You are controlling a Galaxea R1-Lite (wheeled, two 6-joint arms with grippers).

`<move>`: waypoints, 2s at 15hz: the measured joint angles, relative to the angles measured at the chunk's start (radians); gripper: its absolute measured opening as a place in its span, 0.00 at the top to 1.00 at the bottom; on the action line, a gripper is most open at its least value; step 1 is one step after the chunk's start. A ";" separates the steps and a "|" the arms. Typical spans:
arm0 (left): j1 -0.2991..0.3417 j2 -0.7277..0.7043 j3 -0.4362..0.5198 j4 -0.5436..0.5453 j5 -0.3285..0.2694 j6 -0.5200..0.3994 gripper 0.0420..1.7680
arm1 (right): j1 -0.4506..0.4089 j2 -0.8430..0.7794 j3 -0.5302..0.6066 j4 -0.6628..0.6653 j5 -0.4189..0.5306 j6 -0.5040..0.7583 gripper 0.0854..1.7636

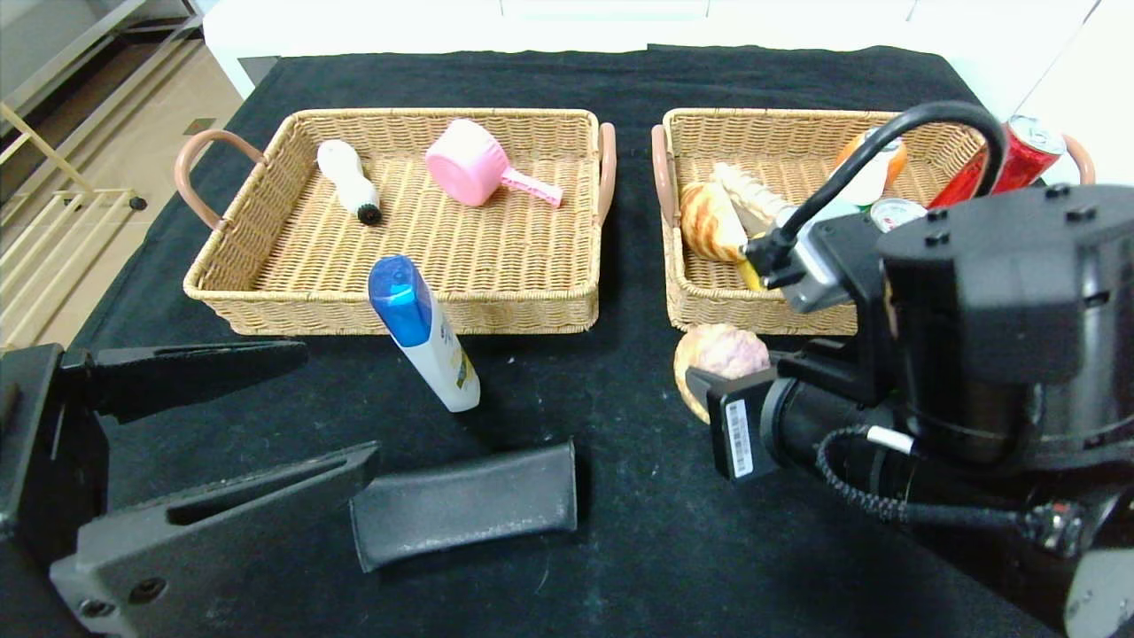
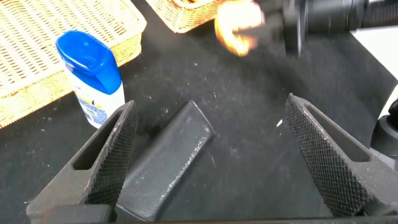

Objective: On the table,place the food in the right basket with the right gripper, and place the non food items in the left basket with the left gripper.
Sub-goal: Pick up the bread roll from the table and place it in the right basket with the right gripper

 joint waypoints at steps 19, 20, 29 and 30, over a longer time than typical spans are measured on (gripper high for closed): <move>0.000 0.001 0.001 -0.001 0.001 0.000 0.03 | -0.386 0.133 -0.268 -0.266 0.126 -0.083 0.58; 0.000 0.001 0.001 -0.001 0.001 0.000 0.03 | -0.390 0.143 -0.274 -0.292 0.126 -0.084 0.58; 0.000 0.000 0.001 -0.001 0.001 0.000 0.03 | -0.402 0.182 -0.273 -0.344 0.126 -0.101 0.37; 0.000 -0.001 0.001 -0.001 0.001 0.000 0.03 | -0.400 0.182 -0.271 -0.344 0.126 -0.105 0.33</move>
